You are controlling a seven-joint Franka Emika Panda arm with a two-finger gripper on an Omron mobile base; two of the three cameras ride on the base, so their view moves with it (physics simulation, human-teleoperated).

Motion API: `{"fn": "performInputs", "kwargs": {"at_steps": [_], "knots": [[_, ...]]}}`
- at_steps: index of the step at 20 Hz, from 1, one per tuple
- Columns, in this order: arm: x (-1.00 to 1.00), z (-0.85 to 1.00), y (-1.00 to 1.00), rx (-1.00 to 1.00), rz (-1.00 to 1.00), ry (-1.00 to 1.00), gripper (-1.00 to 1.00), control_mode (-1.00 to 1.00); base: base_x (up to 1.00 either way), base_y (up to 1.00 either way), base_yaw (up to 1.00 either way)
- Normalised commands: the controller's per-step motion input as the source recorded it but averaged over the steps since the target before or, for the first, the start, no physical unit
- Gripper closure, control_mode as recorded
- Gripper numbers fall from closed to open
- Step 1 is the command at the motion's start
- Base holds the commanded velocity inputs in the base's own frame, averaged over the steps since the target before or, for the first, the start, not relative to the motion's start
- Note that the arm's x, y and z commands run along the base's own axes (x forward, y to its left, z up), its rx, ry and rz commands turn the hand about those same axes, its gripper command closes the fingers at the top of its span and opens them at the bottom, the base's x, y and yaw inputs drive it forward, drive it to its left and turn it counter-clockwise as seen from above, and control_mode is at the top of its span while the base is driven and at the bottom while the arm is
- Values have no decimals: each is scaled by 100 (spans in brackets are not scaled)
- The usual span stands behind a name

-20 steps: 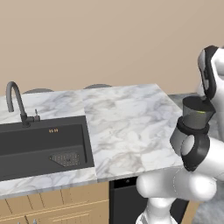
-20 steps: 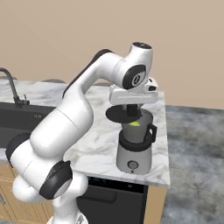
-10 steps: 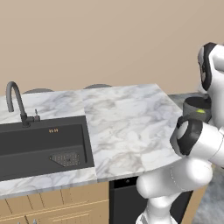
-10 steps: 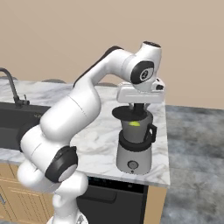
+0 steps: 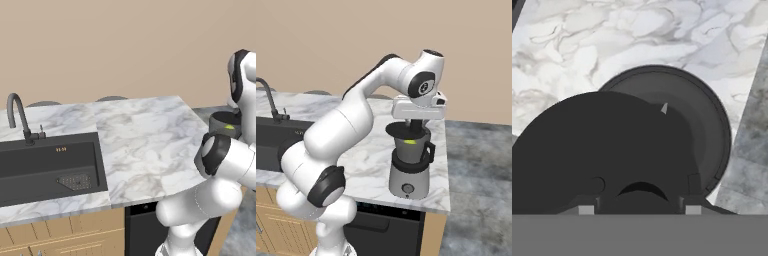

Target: Open the blender lid, put the pear in the blender, close the lid, and start the blender.

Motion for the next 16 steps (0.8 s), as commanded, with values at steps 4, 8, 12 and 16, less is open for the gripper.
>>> {"fn": "performInputs", "kwargs": {"at_steps": [4, 8, 12, 16], "knots": [[-1, -3, 7, 0, 0, -6, 100, -100, 0, 0, 0], [0, -22, 13, 0, 0, -2, 100, -100, 0, 0, 0], [-9, -18, 2, 0, 0, 0, 100, -100, 0, 0, 0], [-20, -4, -1, 0, 0, -3, 100, -100, 0, 0, 0]]}}
